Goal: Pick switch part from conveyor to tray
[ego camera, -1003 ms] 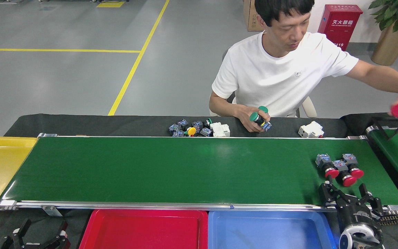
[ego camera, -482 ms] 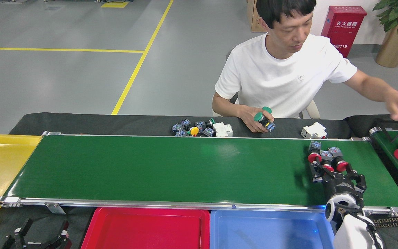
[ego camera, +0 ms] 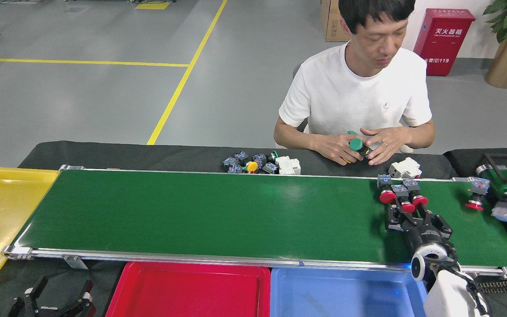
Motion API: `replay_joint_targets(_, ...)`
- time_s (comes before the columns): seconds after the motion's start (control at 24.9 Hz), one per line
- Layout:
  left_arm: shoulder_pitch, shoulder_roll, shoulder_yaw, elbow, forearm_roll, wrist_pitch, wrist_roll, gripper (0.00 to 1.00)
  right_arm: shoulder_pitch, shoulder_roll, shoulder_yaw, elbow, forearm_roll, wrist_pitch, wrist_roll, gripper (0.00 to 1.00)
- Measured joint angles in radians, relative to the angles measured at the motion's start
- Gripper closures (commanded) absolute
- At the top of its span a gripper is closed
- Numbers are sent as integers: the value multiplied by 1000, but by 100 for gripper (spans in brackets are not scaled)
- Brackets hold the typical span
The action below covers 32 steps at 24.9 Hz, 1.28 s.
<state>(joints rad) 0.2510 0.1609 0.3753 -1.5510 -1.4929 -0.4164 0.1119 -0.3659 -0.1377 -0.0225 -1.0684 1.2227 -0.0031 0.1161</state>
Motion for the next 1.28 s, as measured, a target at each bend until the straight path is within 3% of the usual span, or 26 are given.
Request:
replay_joint_targets(0.28, -1, 0, 1, 0, 0, 0, 0, 0, 61, 0, 1, -102, -39, -69, 19, 95)
replay_joint_targets(0.48, -4, 0, 6, 6, 0, 0, 0, 0, 203, -39, 1, -365, -172, -197, 54, 94)
replay_joint_targets(0.64, -7, 0, 8, 11, 0, 0, 0, 0, 345, -44, 2, -552, -256, -396, 96, 92)
replay_joint_targets(0.8, -8, 0, 11, 12, 0, 0, 0, 0, 456, -43, 15, -637, -262, -596, 112, 90)
replay_joint_targets(0.96, -9, 0, 11, 14, 0, 0, 0, 0, 477, -4, 120, -647, -247, -708, 126, 89)
replay_joint_targets(1.12, -9, 1, 11, 14, 1, 0, 0, 0, 440, 81, 272, -620, -129, -686, 130, 82)
replay_joint_targets(1.16, -9, 1, 11, 14, 1, 0, 0, 0, 430, 109, 310, -598, -70, -655, 130, 73)
replay_joint_targets(1.24, -9, 1, 11, 15, 1, 0, 0, 0, 428, 157, 353, -562, 12, -589, 132, 0)
replay_joint_targets(1.28, -9, 1, 11, 15, 1, 0, 0, 0, 428, 186, 361, -552, 41, -544, 137, 2)
